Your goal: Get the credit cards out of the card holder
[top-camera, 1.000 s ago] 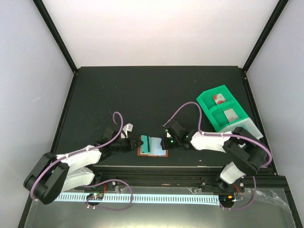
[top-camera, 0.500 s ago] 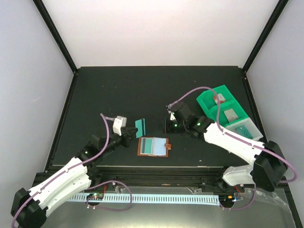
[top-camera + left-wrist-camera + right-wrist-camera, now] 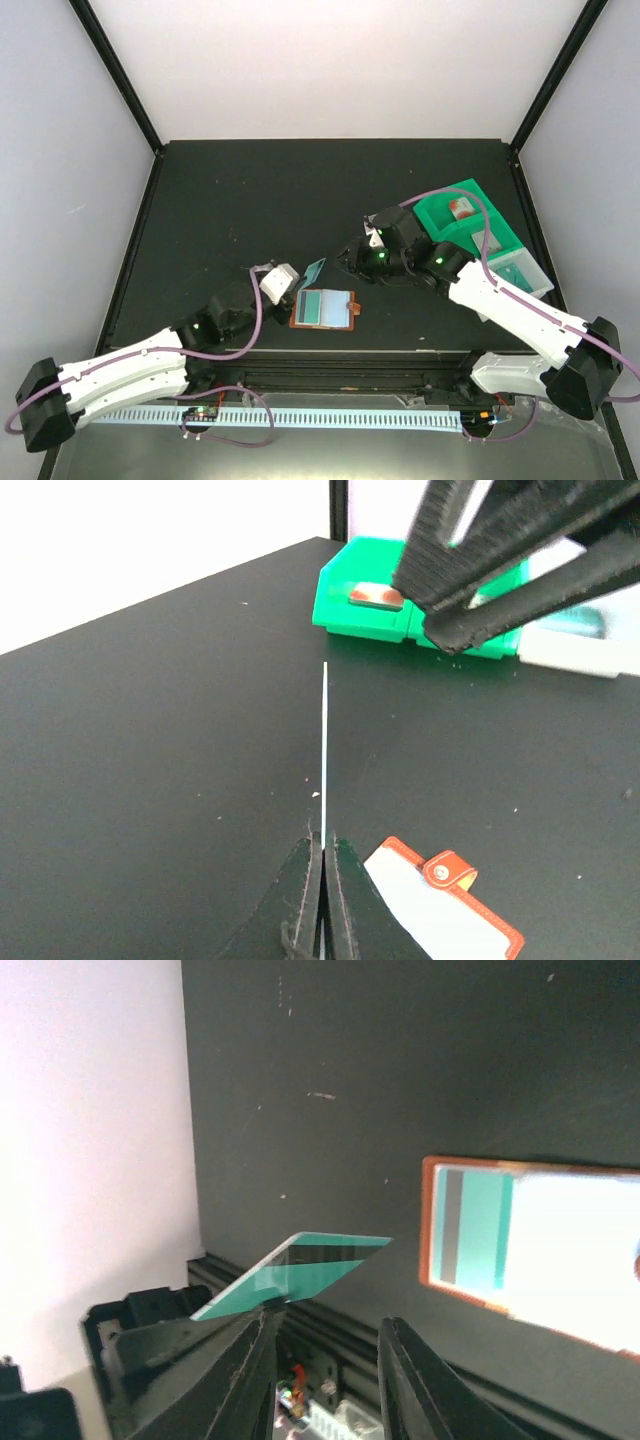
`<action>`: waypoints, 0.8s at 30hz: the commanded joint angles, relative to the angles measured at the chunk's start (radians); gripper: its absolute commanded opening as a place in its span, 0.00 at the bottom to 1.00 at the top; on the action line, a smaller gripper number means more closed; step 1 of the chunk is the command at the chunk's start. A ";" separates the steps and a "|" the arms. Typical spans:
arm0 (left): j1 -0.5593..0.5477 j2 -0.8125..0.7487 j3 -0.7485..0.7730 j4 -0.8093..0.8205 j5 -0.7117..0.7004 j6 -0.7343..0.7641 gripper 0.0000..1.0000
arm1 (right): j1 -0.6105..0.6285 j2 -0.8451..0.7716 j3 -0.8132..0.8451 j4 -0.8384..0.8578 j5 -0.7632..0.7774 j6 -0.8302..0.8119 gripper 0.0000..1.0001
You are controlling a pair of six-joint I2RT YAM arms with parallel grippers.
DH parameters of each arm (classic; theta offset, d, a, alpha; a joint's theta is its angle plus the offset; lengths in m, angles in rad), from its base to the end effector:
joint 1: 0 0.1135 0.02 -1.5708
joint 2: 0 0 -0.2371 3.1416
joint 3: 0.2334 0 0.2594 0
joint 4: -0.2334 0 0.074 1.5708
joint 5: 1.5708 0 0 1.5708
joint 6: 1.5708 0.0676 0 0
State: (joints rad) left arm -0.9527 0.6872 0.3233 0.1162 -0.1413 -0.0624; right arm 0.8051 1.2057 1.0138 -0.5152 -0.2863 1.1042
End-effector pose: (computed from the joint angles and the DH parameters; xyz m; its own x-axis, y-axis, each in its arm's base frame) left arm 0.1413 -0.1824 0.1956 -0.1872 0.1567 -0.9697 0.7175 0.6961 -0.0260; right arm 0.1942 0.2296 0.2555 -0.9530 0.2449 -0.1781 0.0241 0.6477 0.7615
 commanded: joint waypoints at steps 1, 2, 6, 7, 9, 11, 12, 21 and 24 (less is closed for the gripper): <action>-0.075 0.050 0.046 0.109 -0.150 0.181 0.02 | -0.004 -0.008 0.001 0.022 -0.095 0.125 0.31; -0.091 0.061 0.048 0.121 -0.162 0.196 0.02 | -0.005 -0.008 0.000 0.025 -0.106 0.133 0.31; -0.139 0.085 0.057 0.145 -0.211 0.247 0.01 | -0.006 -0.022 -0.022 0.055 -0.118 0.162 0.31; -0.151 0.089 0.057 0.150 -0.220 0.258 0.02 | -0.005 -0.023 -0.026 0.056 -0.115 0.168 0.31; -0.171 0.098 0.057 0.164 -0.236 0.282 0.02 | -0.005 -0.023 -0.035 0.061 -0.118 0.180 0.32; -0.184 0.109 0.059 0.170 -0.248 0.296 0.02 | -0.005 -0.017 -0.036 0.063 -0.127 0.186 0.32; -0.189 0.114 0.059 0.175 -0.250 0.300 0.02 | -0.004 -0.015 -0.036 0.065 -0.131 0.187 0.32; -0.245 0.164 0.069 0.189 -0.293 0.355 0.02 | -0.005 -0.009 -0.070 0.127 -0.171 0.213 0.31; -0.256 0.177 0.070 0.201 -0.316 0.361 0.02 | -0.005 -0.005 -0.079 0.133 -0.175 0.219 0.29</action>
State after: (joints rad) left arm -1.1904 0.8494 0.3408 0.2638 -0.4072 0.2588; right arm 0.8051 1.2011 0.9531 -0.4171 -0.4316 1.2980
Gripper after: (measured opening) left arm 0.019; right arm 0.309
